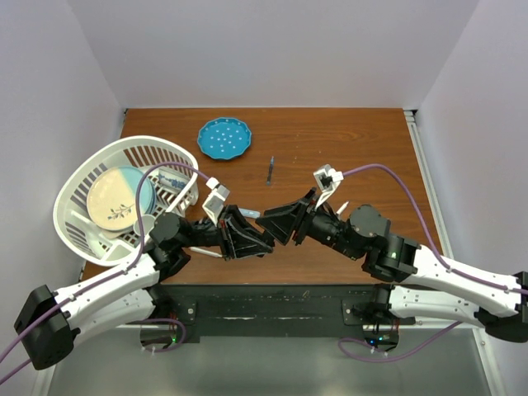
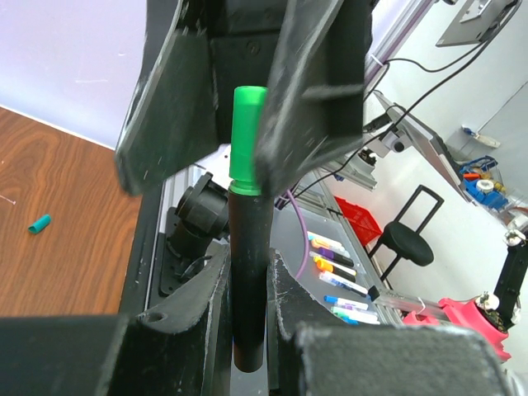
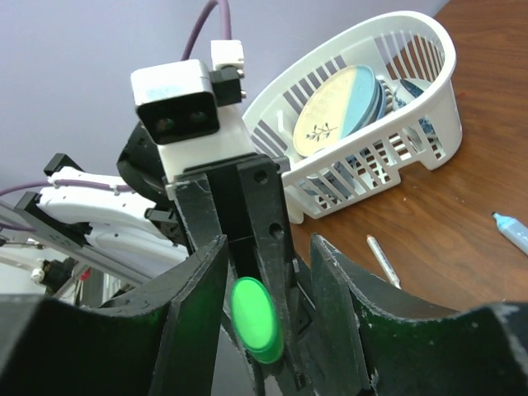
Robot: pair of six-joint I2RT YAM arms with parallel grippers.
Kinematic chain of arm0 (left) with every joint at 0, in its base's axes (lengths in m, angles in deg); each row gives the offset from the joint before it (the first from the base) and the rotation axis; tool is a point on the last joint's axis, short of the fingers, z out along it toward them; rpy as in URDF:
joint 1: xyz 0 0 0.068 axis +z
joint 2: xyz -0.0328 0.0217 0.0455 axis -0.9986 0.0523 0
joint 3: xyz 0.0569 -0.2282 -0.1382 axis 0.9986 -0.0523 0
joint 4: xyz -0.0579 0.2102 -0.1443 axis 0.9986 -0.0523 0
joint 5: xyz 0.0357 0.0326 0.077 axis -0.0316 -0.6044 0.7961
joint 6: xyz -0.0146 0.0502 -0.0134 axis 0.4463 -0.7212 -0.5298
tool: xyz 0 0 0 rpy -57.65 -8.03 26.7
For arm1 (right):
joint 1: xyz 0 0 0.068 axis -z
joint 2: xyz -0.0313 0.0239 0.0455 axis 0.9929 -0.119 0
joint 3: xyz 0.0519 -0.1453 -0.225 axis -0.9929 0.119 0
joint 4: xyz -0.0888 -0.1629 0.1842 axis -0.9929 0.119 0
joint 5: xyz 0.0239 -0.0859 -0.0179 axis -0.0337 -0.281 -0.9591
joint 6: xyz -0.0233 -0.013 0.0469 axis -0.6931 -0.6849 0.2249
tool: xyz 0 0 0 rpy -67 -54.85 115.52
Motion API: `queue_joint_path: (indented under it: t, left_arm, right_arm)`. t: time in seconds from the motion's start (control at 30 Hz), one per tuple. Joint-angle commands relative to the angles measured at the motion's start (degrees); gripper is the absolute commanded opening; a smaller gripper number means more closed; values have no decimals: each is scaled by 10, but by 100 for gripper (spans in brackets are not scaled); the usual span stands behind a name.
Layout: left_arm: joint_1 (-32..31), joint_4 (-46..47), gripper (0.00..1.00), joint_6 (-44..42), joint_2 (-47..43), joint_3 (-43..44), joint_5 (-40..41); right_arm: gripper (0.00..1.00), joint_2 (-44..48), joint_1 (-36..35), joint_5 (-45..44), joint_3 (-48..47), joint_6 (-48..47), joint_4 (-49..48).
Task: Insert the pens into the pen caps
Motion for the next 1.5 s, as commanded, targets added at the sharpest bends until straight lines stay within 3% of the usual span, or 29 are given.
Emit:
queue_joint_path:
  t: [0.0,0.13,0.3,0.5,0.77,0.8,0.93,1.23,1.47]
  left_arm:
    - [2,37,0,8,-6,-2,8]
    - [3,34,0,8,-7,-3,14]
    - [2,39,0,7,-3,-9,12]
    - [3,47,0,11,1,-15,13]
    - [2,53,0,8,8,-16,14]
    - [2,52,0,8,8,-17,15]
    - [3,45,0,-2,14,-11,16]
    - [24,-17,0,-50,54,61,12]
    - [45,2,0,-44,75,71,13]
  right_arm:
    - [47,11,-2,-5,15,20,-40]
    - [48,17,-2,3,27,28,-52]
    - [57,28,-2,-4,35,32,-56]
    - [58,34,-2,-17,33,31,-57]
    - [43,19,-2,-19,28,33,-59]
    - [38,19,-2,-20,31,32,-59]
    - [1,14,-2,6,29,29,-36]
    - [0,-19,-2,110,35,24,98]
    - [0,-9,-2,133,59,51,112]
